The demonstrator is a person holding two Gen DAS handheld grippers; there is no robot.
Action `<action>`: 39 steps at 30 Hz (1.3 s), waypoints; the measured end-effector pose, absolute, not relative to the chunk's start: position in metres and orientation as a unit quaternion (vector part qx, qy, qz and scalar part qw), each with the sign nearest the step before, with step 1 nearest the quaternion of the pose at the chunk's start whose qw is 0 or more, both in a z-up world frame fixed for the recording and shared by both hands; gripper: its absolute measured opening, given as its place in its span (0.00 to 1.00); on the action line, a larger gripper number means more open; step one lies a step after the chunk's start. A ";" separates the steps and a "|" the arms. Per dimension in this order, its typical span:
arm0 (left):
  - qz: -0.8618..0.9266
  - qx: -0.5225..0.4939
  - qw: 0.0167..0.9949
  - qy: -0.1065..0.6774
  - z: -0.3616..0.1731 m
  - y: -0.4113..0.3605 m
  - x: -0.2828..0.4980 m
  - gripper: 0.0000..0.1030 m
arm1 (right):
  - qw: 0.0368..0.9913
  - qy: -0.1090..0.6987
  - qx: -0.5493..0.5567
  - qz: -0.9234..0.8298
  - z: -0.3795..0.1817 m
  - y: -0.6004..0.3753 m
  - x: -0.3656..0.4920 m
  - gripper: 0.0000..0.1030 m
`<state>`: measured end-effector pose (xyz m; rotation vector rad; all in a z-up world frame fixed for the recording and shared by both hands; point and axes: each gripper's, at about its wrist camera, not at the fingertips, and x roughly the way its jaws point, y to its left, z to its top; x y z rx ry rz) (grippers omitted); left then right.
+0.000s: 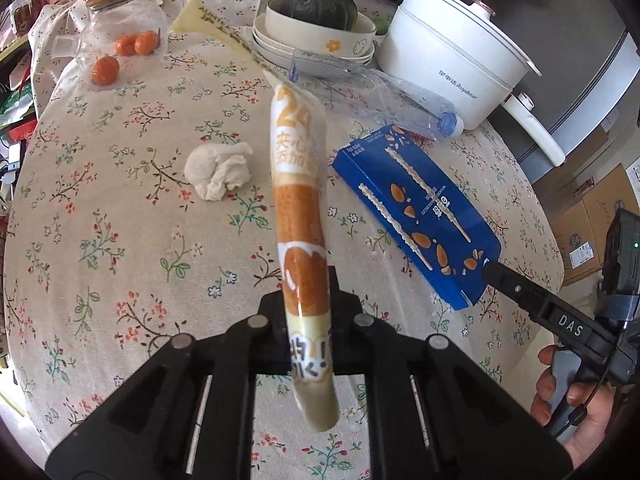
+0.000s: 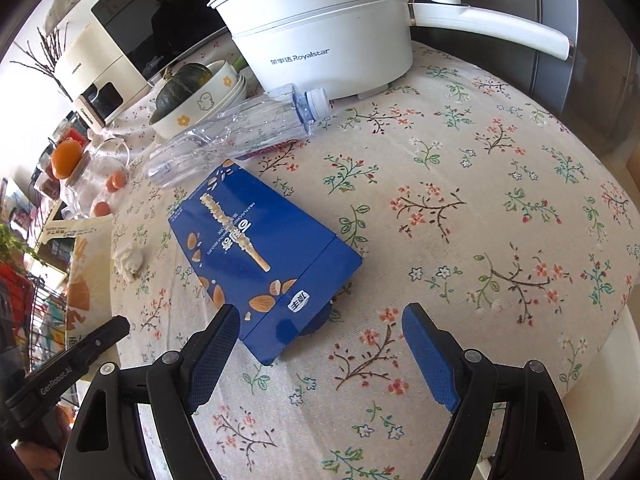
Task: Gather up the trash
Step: 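Grasp the long orange-and-white snack stick wrapper with the left tool, then grasp the blue almond box with the right tool, then carry the snack stick wrapper with the left tool while the right tool carries the blue box to the bin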
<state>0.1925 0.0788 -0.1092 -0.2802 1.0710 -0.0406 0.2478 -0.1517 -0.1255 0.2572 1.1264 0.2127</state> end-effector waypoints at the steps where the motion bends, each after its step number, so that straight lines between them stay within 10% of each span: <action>1: -0.020 -0.135 0.851 0.507 -0.107 0.082 0.191 0.12 | 0.830 0.533 0.126 0.103 -0.128 -0.148 0.249 0.82; 10: -0.020 -0.133 0.854 0.503 -0.101 0.094 0.183 0.12 | 0.808 0.530 0.222 0.127 -0.144 -0.141 0.258 0.65; 16: -0.024 -0.132 0.857 0.498 -0.095 0.091 0.181 0.13 | 0.798 0.523 0.258 0.152 -0.141 -0.142 0.256 0.17; 39: -0.075 -0.107 0.867 0.480 -0.076 0.057 0.164 0.13 | 0.860 0.420 0.213 0.197 -0.035 -0.183 0.195 0.08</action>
